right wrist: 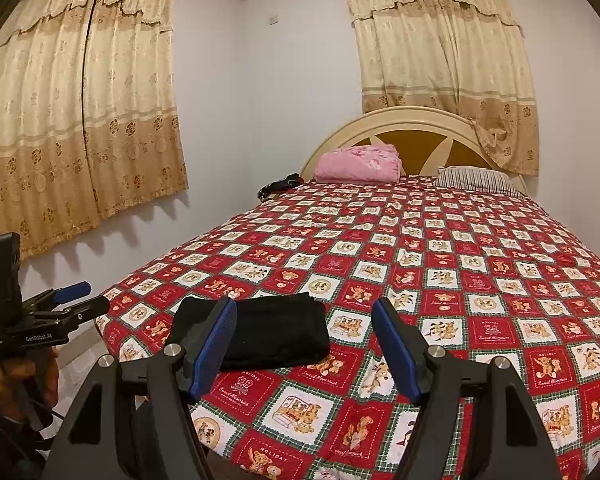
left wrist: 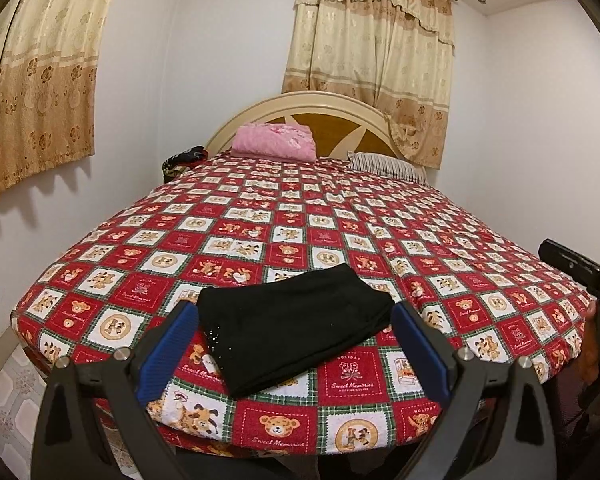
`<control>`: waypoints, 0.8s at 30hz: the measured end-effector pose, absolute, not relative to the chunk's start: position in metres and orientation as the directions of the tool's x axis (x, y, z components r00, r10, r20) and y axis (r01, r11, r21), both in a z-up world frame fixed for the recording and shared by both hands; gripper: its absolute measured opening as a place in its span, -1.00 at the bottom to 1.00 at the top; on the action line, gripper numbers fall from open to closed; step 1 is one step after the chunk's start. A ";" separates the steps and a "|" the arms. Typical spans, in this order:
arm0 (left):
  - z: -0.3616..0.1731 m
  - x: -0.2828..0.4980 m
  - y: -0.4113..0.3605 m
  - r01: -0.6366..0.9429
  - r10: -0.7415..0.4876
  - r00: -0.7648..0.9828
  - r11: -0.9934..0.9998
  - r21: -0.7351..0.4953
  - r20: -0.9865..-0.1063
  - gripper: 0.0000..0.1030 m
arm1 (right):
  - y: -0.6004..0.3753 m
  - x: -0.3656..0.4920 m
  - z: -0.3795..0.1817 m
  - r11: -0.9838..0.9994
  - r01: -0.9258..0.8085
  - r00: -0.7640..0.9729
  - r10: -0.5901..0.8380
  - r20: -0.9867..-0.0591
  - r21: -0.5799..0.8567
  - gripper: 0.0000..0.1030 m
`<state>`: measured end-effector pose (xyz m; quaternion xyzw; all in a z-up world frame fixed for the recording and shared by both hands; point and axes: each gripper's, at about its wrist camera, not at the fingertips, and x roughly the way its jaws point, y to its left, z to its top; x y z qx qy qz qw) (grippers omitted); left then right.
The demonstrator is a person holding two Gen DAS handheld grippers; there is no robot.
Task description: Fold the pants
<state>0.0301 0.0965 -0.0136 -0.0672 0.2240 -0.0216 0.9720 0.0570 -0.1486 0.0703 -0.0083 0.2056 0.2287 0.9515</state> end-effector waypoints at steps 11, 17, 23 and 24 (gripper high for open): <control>-0.013 0.030 0.096 0.011 -0.071 0.898 0.990 -0.138 -0.434 0.93 | -0.148 0.055 0.071 0.893 -0.442 0.810 0.436 -0.392 0.081 0.38; -0.012 0.030 0.097 0.013 -0.071 0.897 0.991 -0.136 -0.436 0.95 | -0.147 0.055 0.072 0.892 -0.444 0.808 0.439 -0.393 0.084 0.38; -0.011 0.031 0.097 0.020 -0.073 0.897 0.992 -0.125 -0.435 0.99 | -0.146 0.054 0.073 0.891 -0.446 0.807 0.442 -0.392 0.085 0.38; -0.011 0.030 0.098 0.022 -0.073 0.898 0.992 -0.121 -0.435 0.99 | -0.146 0.054 0.072 0.891 -0.446 0.807 0.441 -0.393 0.085 0.38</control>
